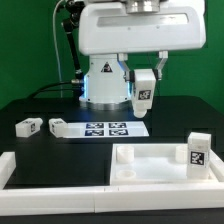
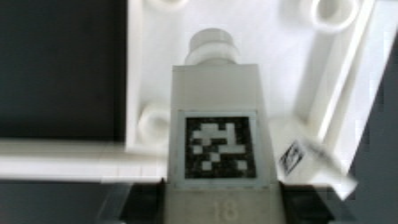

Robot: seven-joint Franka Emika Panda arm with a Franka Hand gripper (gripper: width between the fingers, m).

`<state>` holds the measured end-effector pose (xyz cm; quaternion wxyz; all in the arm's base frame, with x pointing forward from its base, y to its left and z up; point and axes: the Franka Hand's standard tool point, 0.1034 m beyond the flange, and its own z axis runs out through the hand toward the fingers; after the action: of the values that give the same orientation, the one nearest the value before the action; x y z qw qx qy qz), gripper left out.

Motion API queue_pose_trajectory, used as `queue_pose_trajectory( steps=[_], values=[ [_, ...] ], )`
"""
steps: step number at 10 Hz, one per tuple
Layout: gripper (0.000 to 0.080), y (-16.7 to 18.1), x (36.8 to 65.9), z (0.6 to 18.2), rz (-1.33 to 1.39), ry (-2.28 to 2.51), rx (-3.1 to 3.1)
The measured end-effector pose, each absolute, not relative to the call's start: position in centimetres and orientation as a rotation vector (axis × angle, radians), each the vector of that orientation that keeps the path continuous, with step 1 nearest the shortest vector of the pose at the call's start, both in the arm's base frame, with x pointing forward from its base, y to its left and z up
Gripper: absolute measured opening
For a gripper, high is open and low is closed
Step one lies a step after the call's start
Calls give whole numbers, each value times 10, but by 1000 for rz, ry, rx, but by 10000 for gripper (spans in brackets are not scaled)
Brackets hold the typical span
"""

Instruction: Assemble square table

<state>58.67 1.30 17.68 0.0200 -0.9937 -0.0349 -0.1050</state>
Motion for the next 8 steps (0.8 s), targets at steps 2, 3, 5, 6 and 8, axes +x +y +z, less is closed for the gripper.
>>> queue_pose_trajectory(
  steps=[2,3,5,6,8],
  values=[
    [291,-14,626,188,-511,-33,-3046],
    [291,-19,633,190,-612,-16,-3051],
    [291,-20,628,186,-624,-17,-3059],
    [291,-21,629,186,-625,-17,-3059],
    [291,-21,627,182,-619,-16,-3062]
  ],
)
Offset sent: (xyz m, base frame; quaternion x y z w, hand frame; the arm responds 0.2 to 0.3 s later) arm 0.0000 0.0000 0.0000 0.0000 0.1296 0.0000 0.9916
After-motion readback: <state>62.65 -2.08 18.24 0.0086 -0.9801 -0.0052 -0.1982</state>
